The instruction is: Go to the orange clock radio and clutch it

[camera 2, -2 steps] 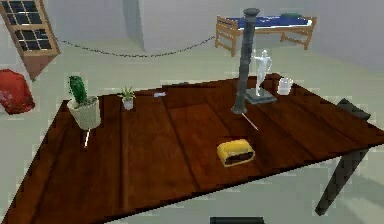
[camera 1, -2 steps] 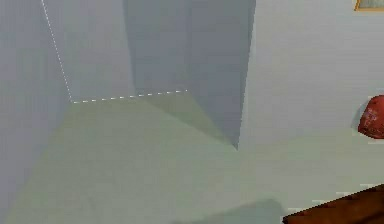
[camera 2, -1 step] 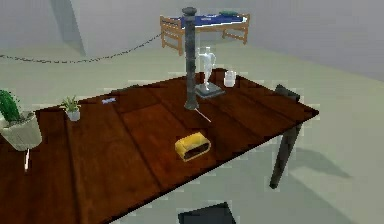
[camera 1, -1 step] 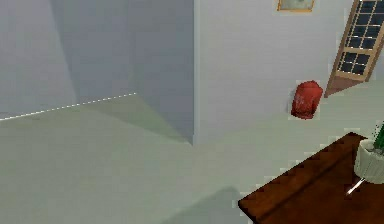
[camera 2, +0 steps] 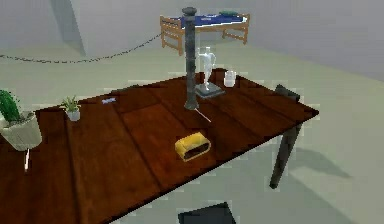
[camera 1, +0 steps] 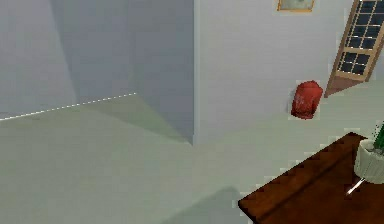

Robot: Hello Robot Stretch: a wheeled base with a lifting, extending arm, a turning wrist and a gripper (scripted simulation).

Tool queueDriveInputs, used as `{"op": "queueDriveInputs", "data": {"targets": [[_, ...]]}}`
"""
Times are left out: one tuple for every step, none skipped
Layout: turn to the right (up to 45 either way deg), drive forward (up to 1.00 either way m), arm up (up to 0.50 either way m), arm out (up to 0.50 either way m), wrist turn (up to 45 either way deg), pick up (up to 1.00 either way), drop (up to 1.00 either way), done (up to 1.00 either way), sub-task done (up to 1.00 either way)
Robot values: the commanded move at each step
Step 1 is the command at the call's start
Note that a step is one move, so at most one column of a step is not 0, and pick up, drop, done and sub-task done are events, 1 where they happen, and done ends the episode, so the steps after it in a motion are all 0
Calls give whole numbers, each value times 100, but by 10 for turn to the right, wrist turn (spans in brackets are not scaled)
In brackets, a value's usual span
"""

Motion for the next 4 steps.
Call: {"op": "queueDriveInputs", "data": {"targets": [[0,0,38,0,0,0,0,0,0],[0,0,0,36,0,0,0,0,0],[0,0,0,0,450,0,0,0,0],[0,0,0,0,450,0,0,0,0]]}}
